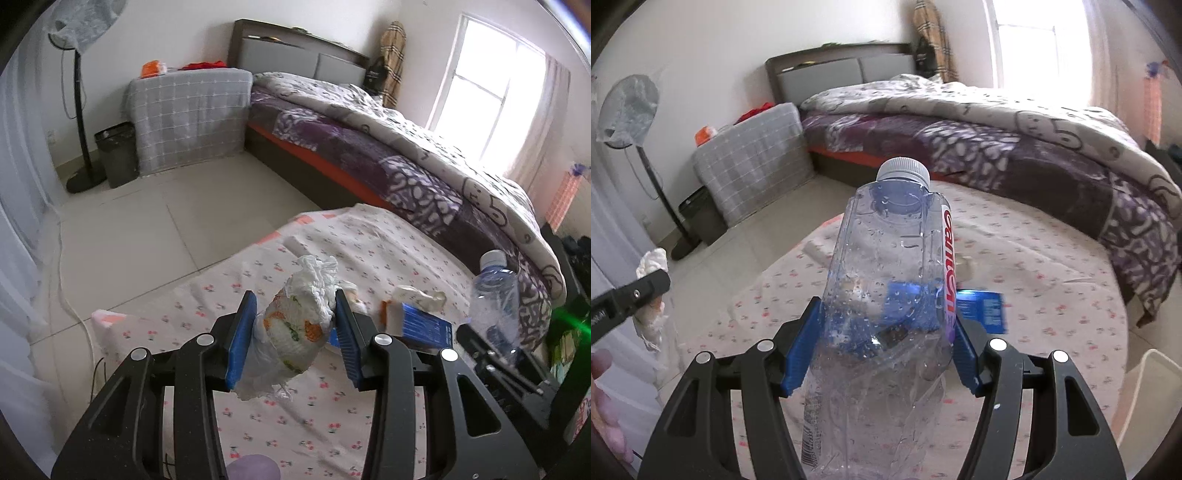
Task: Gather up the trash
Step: 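Grasp the clear plastic water bottle with right tool while left tool holds the bundle, then carry the bottle into the white bin and open right tool while left tool carries the bundle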
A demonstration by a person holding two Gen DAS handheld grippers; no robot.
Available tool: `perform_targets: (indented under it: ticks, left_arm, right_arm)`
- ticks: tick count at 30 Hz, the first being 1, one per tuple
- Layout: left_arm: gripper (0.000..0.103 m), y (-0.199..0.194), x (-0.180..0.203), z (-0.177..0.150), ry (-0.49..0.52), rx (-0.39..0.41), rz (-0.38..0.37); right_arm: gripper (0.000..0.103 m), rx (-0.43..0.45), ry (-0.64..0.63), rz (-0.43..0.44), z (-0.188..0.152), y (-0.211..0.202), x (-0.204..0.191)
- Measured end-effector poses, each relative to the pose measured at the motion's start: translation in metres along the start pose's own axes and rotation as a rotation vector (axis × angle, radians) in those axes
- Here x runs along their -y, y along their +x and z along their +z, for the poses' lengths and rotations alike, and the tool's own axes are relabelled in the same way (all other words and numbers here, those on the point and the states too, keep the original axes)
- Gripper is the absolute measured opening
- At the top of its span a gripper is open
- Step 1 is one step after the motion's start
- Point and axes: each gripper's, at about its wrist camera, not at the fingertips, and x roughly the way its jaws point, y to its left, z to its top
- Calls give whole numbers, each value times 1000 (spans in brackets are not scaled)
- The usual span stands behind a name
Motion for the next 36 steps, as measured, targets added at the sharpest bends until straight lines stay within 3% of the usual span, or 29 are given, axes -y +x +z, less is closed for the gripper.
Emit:
perform_targets:
  ticks: [15,36]
  left_arm:
    - [40,26,76,-29,145,-49,-27]
    - [40,39,179,-58,259,-62,-133]
  right_arm:
    - [63,46,25,-86,-13,-36,81]
    - [63,75,224,-246,-35,-79,207]
